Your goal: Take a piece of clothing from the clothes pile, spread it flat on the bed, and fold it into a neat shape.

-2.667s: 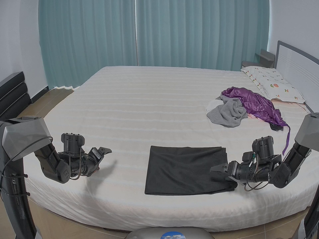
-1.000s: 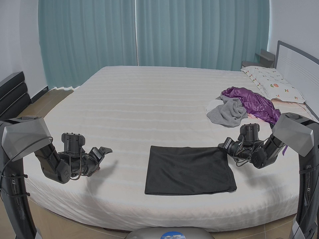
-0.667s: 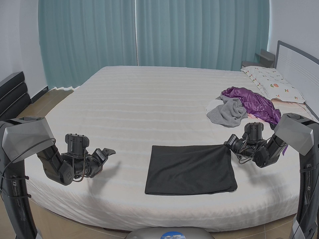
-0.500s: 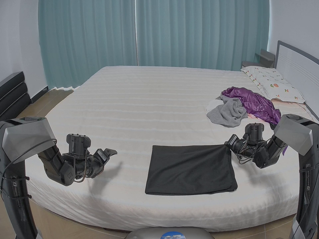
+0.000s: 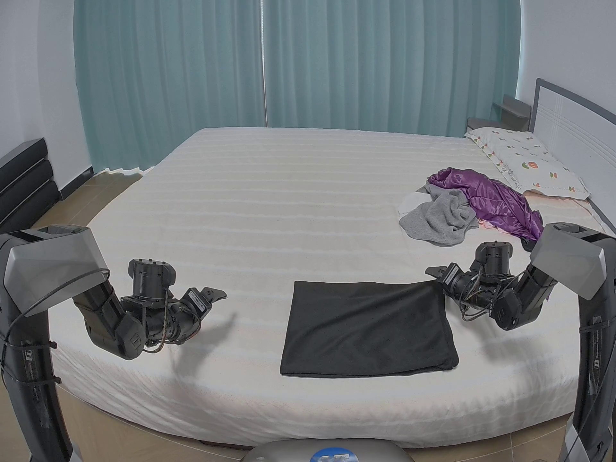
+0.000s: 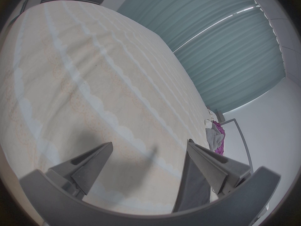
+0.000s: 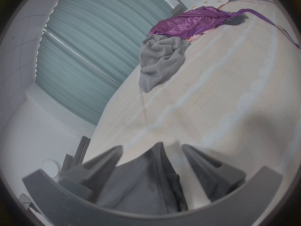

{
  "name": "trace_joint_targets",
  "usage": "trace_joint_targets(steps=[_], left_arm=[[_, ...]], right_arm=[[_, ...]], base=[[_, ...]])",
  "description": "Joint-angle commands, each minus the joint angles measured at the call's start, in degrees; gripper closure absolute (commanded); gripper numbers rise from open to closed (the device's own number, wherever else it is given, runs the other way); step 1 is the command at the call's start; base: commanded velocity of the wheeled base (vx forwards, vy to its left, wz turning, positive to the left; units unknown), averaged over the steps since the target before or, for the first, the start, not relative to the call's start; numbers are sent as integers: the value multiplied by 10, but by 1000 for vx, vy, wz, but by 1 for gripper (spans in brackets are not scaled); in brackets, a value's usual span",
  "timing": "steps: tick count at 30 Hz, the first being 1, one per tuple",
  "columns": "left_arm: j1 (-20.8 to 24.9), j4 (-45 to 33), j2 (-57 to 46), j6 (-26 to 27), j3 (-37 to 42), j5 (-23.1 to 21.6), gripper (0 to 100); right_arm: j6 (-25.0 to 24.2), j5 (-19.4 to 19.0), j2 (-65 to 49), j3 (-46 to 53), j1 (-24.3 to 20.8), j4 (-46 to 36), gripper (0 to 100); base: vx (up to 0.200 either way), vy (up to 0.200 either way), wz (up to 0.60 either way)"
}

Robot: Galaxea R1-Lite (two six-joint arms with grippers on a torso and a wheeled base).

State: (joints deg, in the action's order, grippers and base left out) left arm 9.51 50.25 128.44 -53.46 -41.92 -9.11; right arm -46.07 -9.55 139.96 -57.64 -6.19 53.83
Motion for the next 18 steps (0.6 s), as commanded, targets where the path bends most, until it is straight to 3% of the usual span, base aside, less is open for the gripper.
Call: trace_joint_targets(steps=[1, 9, 11, 14, 18], left_arm=[[0, 0, -1, -2, 3, 0, 0], [0, 0, 0, -4, 15, -2, 0], [0, 0, 0, -4, 15, -3, 0], [0, 0, 1, -4, 15, -3, 0], [0, 0, 1, -4, 15, -3, 0]], right_arm=[[5, -43, -60, 83, 7, 37, 0], [16, -65, -152, 276, -15, 110, 0], [39, -84, -178, 350, -16, 135, 0], [63, -127, -179, 401, -16, 160, 0], [70, -141, -156, 416, -21, 181, 0]], base=[[0, 0, 0], [0, 0, 0], [0, 0, 0], [0, 0, 0], [0, 0, 0]])
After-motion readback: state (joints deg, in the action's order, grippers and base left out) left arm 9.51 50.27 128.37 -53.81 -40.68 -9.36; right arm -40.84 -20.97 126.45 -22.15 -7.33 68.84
